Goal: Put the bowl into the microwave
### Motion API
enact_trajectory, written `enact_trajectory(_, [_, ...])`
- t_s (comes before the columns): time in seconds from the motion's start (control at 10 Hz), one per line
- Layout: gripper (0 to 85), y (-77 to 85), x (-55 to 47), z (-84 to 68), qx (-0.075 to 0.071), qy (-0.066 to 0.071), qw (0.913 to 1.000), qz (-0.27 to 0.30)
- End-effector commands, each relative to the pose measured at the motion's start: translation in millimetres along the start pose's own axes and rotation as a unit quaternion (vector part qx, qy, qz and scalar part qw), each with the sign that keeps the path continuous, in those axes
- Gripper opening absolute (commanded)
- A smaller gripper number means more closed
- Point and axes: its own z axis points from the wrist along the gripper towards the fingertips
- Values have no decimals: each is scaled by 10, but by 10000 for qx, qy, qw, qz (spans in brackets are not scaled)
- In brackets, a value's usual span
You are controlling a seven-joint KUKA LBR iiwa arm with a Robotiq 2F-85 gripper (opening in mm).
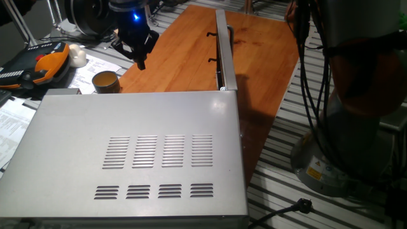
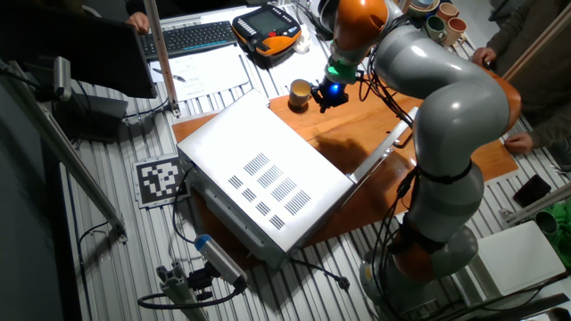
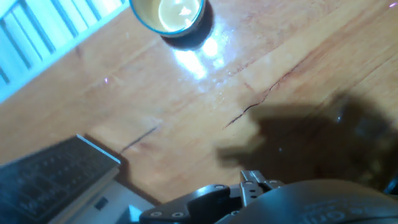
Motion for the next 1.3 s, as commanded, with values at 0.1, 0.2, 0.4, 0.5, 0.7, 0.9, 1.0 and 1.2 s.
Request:
enact_trajectory(0.1, [0,-1,2,0,-40,-135,9999,43])
enact_trajectory(0.2, [0,-1,2,0,-65,-156,9997,173])
enact_trajectory(0.4, [0,-1,2,0,-270,-51,9956,900])
enact_trajectory(0.5, [0,-1,2,0,-283,11,9941,1045])
enact_trajectory(0.7, [170,48,-168,27,-286,-110,9924,1191])
enact_trajectory(0.9, [170,111,-478,42,-261,-168,9898,1388])
enact_trajectory(1.0, [170,130,-620,50,-246,-180,9883,1494])
enact_trajectory(1.2, [170,145,-800,114,-210,-272,9860,1629])
